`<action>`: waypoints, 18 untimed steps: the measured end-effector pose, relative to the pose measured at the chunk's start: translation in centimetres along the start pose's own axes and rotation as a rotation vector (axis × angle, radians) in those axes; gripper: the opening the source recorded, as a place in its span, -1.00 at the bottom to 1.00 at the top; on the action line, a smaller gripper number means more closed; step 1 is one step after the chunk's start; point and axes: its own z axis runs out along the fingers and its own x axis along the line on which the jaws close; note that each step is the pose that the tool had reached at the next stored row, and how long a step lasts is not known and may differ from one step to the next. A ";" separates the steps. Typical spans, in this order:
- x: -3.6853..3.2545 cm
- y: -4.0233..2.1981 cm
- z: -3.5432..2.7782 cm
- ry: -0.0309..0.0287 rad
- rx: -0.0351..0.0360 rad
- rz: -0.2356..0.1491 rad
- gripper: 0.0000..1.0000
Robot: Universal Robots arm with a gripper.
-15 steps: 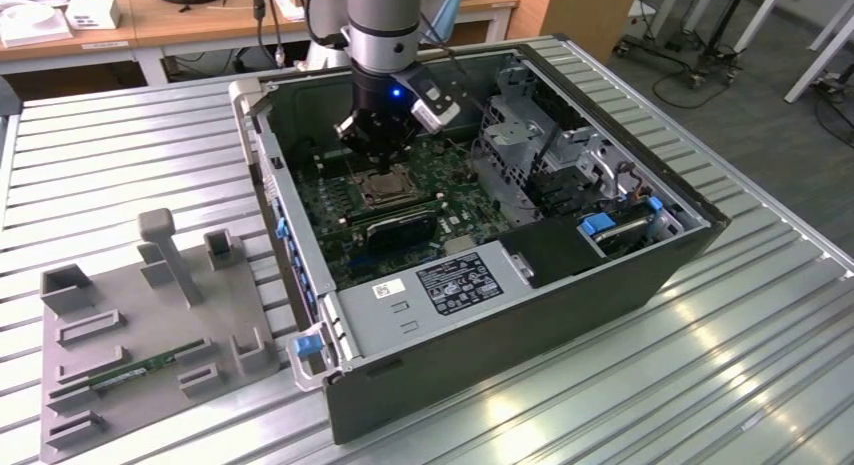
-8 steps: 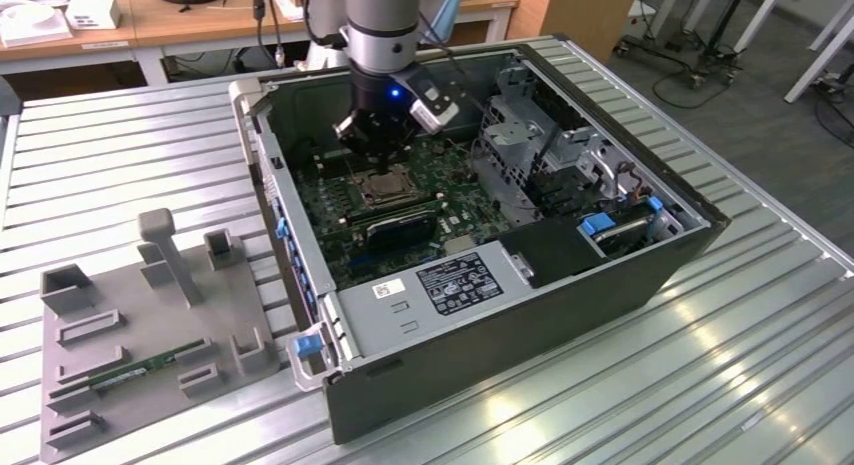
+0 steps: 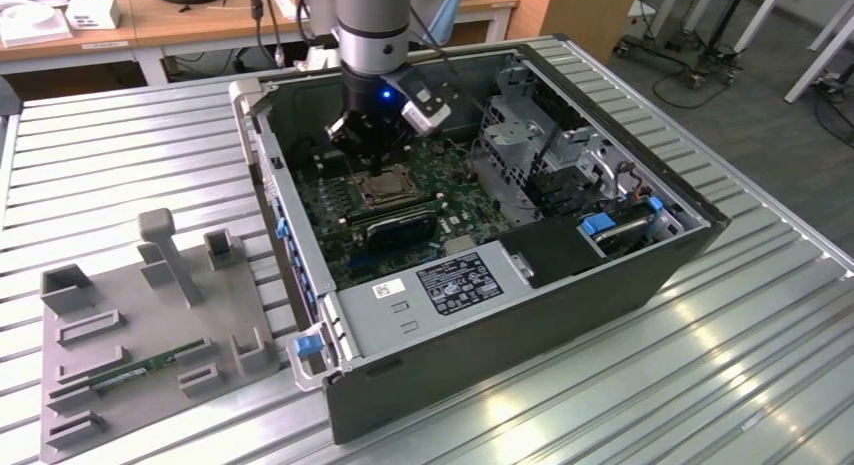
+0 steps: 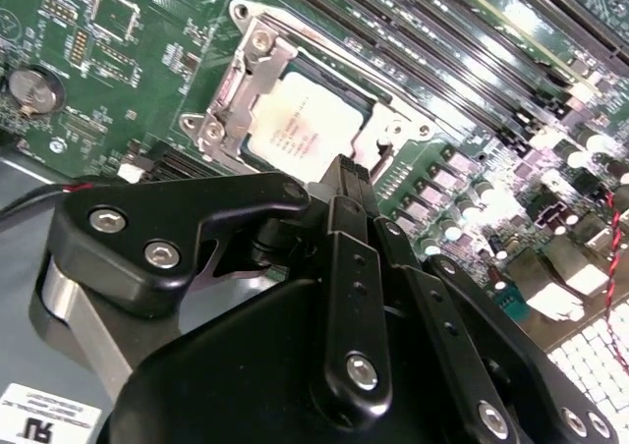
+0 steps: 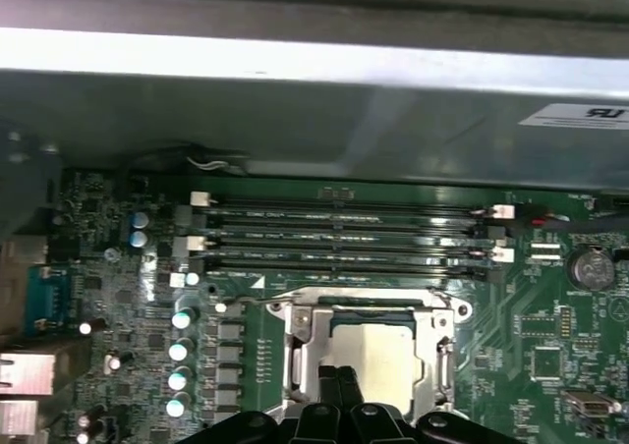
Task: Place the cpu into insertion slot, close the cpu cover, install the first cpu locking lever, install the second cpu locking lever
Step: 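Install the first cpu locking lever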
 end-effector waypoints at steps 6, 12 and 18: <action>0.82 0.01 -0.03 -0.0001 0.0000 0.000 -0.79; 1.11 0.02 -0.04 -0.0001 0.0000 0.000 -0.79; 1.20 0.02 -0.05 -0.0001 0.0000 0.000 -0.79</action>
